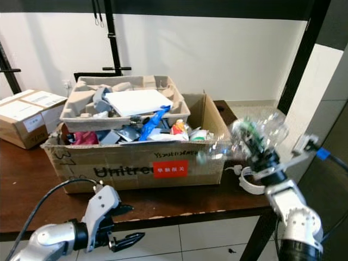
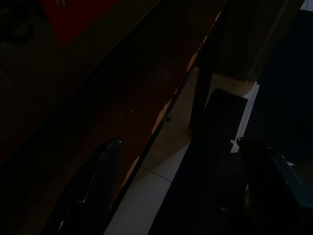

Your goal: Picking trash to rubbish bin

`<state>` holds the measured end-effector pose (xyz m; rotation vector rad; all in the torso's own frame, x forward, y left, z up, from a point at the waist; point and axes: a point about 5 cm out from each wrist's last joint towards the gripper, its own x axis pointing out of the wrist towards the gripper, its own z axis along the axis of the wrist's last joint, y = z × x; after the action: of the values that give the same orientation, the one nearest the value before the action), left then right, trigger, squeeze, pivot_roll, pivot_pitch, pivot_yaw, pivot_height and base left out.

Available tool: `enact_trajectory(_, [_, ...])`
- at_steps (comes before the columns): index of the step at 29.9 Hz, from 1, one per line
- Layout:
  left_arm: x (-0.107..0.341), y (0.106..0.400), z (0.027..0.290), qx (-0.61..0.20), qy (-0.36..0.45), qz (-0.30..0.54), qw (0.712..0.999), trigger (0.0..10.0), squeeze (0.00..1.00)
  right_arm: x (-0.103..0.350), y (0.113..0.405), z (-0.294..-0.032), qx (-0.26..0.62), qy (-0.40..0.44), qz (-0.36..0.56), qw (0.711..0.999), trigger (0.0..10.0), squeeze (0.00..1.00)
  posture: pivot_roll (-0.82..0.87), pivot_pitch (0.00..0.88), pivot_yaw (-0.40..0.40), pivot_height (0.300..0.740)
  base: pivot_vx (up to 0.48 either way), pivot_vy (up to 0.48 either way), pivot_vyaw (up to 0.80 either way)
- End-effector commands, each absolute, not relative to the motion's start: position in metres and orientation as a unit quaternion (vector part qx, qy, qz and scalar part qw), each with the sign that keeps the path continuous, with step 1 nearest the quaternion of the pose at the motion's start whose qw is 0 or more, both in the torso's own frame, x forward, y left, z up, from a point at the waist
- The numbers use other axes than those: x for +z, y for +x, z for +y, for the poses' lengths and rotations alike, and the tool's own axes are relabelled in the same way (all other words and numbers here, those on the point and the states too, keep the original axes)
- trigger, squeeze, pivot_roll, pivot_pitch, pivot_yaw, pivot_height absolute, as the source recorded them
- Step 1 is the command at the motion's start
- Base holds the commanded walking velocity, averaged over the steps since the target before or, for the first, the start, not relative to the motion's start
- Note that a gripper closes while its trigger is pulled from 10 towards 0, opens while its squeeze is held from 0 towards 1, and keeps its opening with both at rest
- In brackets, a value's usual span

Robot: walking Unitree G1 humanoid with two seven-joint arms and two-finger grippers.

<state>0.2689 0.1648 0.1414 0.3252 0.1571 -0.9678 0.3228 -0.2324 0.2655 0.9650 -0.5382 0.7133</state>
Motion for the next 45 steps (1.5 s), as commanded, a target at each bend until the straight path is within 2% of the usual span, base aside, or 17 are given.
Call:
enact_trajectory(1, [0.138, 0.264, 0.158, -0.476, 0.144, 0.076, 0.864, 10.0, 0.00, 0.278, 0.321, -0.241, 0.325, 0.446, -0.278, 0.786, 0.0, 0.00, -0.04, 0.128, -0.036, 0.740, 0.000, 0.000, 0.00])
enact_trajectory(3, [0.138, 0.264, 0.158, -0.476, 0.144, 0.076, 0.864, 10.0, 0.00, 0.278, 0.321, -0.241, 0.325, 0.446, -0.278, 0.786, 0.0, 0.00, -0.04, 0.128, -0.036, 0.740, 0.000, 0.000, 0.00])
enact_trajectory(4, [0.139, 0.264, 0.155, -0.478, 0.139, 0.072, 0.864, 10.0, 0.00, 0.286, 0.323, -0.241, 0.322, 0.437, -0.283, 0.791, 1.0, 0.00, -0.04, 0.127, -0.036, 0.740, 0.000, 0.000, 0.00])
enact_trajectory(6, [0.140, 0.264, 0.153, -0.479, 0.136, 0.069, 0.864, 10.0, 0.00, 0.291, 0.325, -0.241, 0.319, 0.430, -0.285, 0.795, 1.0, 0.00, -0.04, 0.127, -0.036, 0.740, 0.000, 0.000, 0.00])
enact_trajectory(7, [0.143, 0.265, 0.149, -0.478, 0.132, 0.054, 0.867, 10.0, 0.00, 0.297, 0.331, -0.237, 0.301, 0.404, -0.281, 0.817, 6.4, 0.00, -0.04, 0.126, -0.035, 0.740, 0.000, 0.000, 0.00])
enact_trajectory(8, [0.148, 0.268, 0.146, -0.473, 0.127, 0.036, 0.871, 10.0, 0.00, 0.301, 0.338, -0.234, 0.277, 0.379, -0.273, 0.840, 10.0, 0.00, -0.04, 0.125, -0.036, 0.740, 0.000, 0.000, 0.00])
enact_trajectory(9, [0.153, 0.270, 0.142, -0.468, 0.123, 0.021, 0.875, 10.0, 0.00, 0.305, 0.343, -0.231, 0.260, 0.359, -0.270, 0.855, 10.0, 0.00, -0.04, 0.126, -0.035, 0.740, 0.000, 0.000, 0.00])
enact_trajectory(10, [0.153, 0.270, 0.142, -0.468, 0.123, 0.021, 0.875, 10.0, 0.00, 0.305, 0.343, -0.231, 0.260, 0.359, -0.270, 0.855, 10.0, 0.00, -0.04, 0.126, -0.035, 0.740, 0.000, 0.000, 0.00])
enact_trajectory(13, [0.168, 0.275, 0.130, -0.464, 0.106, -0.020, 0.879, 10.0, 0.00, 0.316, 0.355, -0.221, 0.223, 0.318, -0.272, 0.880, 10.0, 0.00, -0.04, 0.124, -0.036, 0.740, 0.000, 0.000, 0.00])
enact_trajectory(14, [0.175, 0.277, 0.125, -0.465, 0.103, -0.035, 0.879, 10.0, 0.00, 0.318, 0.361, -0.216, 0.201, 0.270, -0.267, 0.903, 10.0, 0.00, -0.04, 0.122, -0.037, 0.740, 0.000, 0.000, 0.00])
enact_trajectory(16, [0.176, 0.278, 0.124, -0.465, 0.103, -0.037, 0.878, 10.0, 0.00, 0.318, 0.362, -0.215, 0.197, 0.259, -0.266, 0.907, 10.0, 0.00, -0.04, 0.122, -0.037, 0.740, 0.000, 0.000, 0.00])
enact_trajectory(20, [0.190, 0.281, 0.113, -0.461, 0.104, -0.070, 0.878, 10.0, 0.00, 0.317, 0.372, -0.195, 0.196, 0.193, -0.253, 0.928, 10.0, 0.00, -0.04, 0.122, -0.035, 0.740, 0.000, 0.000, 0.00])
enact_trajectory(27, [0.219, 0.287, 0.104, -0.438, 0.090, -0.130, 0.885, 10.0, 0.00, 0.324, 0.386, -0.164, 0.203, 0.126, -0.261, 0.935, 10.0, 0.00, -0.04, 0.123, -0.031, 0.740, 0.000, 0.000, 0.00])
enact_trajectory(33, [0.222, 0.289, 0.104, -0.434, 0.090, -0.133, 0.886, 10.0, 0.00, 0.331, 0.394, -0.151, 0.200, 0.084, -0.265, 0.939, 10.0, 0.00, -0.04, 0.126, -0.031, 0.740, 0.000, 0.000, 0.00])
enact_trajectory(34, [0.221, 0.288, 0.105, -0.433, 0.090, -0.132, 0.887, 10.0, 0.00, 0.331, 0.399, -0.143, 0.190, 0.027, -0.253, 0.948, 10.0, 0.00, -0.04, 0.131, -0.034, 0.740, 0.000, 0.000, 0.00])
enact_trajectory(40, [0.220, 0.287, 0.105, -0.429, 0.087, -0.129, 0.890, 10.0, 0.00, 0.327, 0.407, -0.130, 0.179, -0.076, -0.230, 0.954, 10.0, 0.00, -0.04, 0.132, -0.037, 0.740, 0.000, 0.000, 0.00])
enact_trajectory(45, [0.219, 0.286, 0.105, -0.427, 0.085, -0.127, 0.891, 10.0, 0.00, 0.324, 0.409, -0.125, 0.188, -0.100, -0.220, 0.952, 10.0, 0.00, -0.04, 0.137, -0.043, 0.740, 0.000, 0.000, 0.00])
